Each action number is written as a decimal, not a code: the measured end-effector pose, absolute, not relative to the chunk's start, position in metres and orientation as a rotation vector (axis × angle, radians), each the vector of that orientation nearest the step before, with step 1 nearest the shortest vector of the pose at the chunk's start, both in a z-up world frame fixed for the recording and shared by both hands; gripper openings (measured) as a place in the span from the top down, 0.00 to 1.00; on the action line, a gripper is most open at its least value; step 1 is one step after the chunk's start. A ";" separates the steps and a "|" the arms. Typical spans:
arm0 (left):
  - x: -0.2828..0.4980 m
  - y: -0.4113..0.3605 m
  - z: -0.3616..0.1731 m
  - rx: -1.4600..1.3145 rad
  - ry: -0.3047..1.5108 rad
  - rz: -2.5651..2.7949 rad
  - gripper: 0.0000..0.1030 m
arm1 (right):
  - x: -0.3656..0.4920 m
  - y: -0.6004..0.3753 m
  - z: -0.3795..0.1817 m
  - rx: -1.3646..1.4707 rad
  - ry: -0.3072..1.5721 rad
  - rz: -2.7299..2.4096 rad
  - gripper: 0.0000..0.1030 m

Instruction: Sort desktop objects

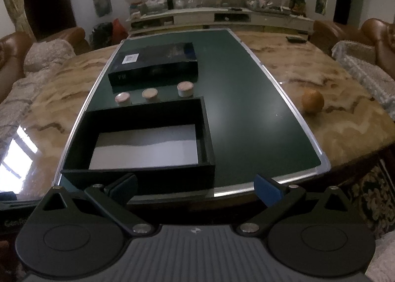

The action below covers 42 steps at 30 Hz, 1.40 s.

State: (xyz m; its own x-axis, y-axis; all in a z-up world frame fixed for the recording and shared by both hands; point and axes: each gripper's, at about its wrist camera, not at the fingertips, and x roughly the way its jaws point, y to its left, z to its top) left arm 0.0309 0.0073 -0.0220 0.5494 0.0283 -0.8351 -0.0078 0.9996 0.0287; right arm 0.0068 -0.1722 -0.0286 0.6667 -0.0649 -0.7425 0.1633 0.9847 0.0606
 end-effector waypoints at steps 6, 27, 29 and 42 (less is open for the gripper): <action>0.047 0.009 -0.020 0.021 0.977 0.027 0.00 | 0.026 -0.171 -0.028 0.112 0.826 -0.104 0.00; 0.140 0.005 -0.041 0.002 1.040 0.065 0.00 | 0.119 -0.189 -0.039 0.174 0.886 0.023 0.00; 0.148 0.008 -0.047 -0.023 1.058 0.061 0.00 | 0.123 -0.192 -0.042 0.206 0.880 0.060 0.00; 0.206 0.011 -0.056 -0.005 1.033 0.095 0.00 | 0.154 -0.193 -0.063 0.239 0.908 0.066 0.00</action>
